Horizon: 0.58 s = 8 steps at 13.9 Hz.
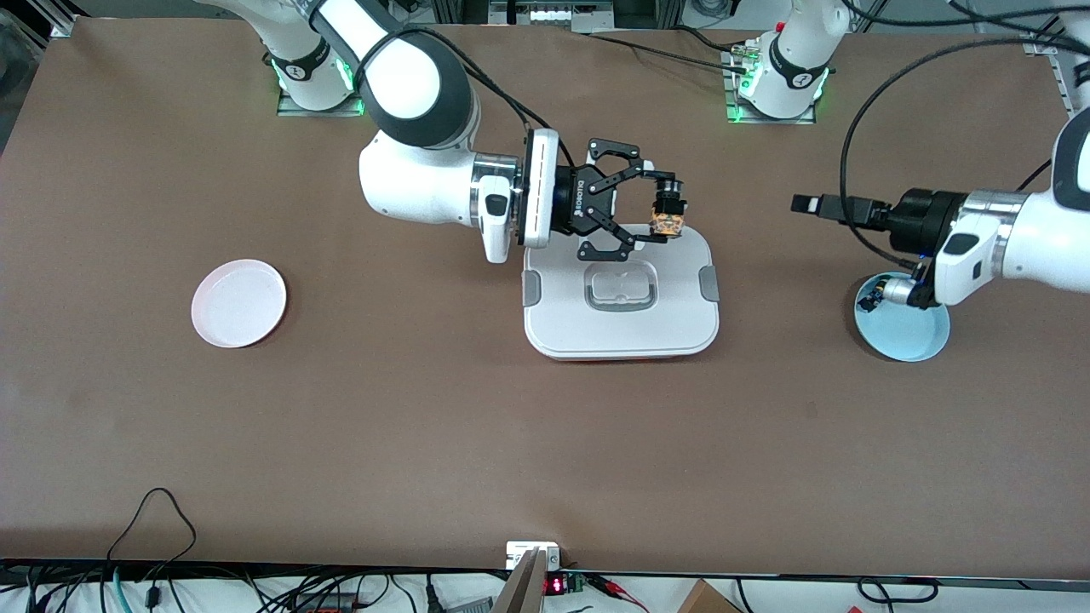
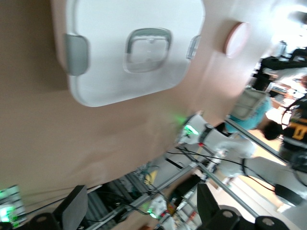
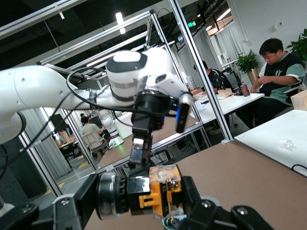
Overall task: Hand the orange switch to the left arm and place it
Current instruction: 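Carry the switch over the box while the left gripper reaches toward it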
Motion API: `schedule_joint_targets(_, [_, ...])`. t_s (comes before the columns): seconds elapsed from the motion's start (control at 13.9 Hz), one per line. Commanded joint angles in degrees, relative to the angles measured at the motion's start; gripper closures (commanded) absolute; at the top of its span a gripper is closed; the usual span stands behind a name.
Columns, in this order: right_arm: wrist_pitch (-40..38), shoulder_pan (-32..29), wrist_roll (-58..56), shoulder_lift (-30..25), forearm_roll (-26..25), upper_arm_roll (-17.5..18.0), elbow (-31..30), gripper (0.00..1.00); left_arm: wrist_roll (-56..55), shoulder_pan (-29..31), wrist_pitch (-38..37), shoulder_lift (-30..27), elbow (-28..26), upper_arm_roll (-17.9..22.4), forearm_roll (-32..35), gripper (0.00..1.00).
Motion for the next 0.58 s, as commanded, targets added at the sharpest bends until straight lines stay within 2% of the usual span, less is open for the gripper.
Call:
schedule_joint_targets(0.0, [1.62, 1.91, -0.95, 4.26, 1.62, -0.49, 6.79, 1.00, 1.67, 0.38, 1.90, -0.73, -4.46, -0.13, -12.12, 0.00])
schedule_joint_targets(0.22, [1.53, 1.82, -3.58, 5.85, 1.88, -0.49, 7.07, 1.00, 9.31, -0.24, 12.98, -7.39, -16.07, -3.19, -21.81, 0.00])
schedule_joint_targets(0.36, [1.62, 2.00, -4.38, 6.12, 2.76, -0.49, 7.07, 1.00, 9.32, 0.20, 13.61, -8.29, -16.19, -3.47, -24.38, 0.00])
schedule_joint_targets(0.5, [1.62, 2.00, -4.65, 6.20, 2.85, -0.49, 7.07, 1.00, 9.32, 0.20, 17.37, -8.73, -16.62, -3.47, -26.75, 0.00])
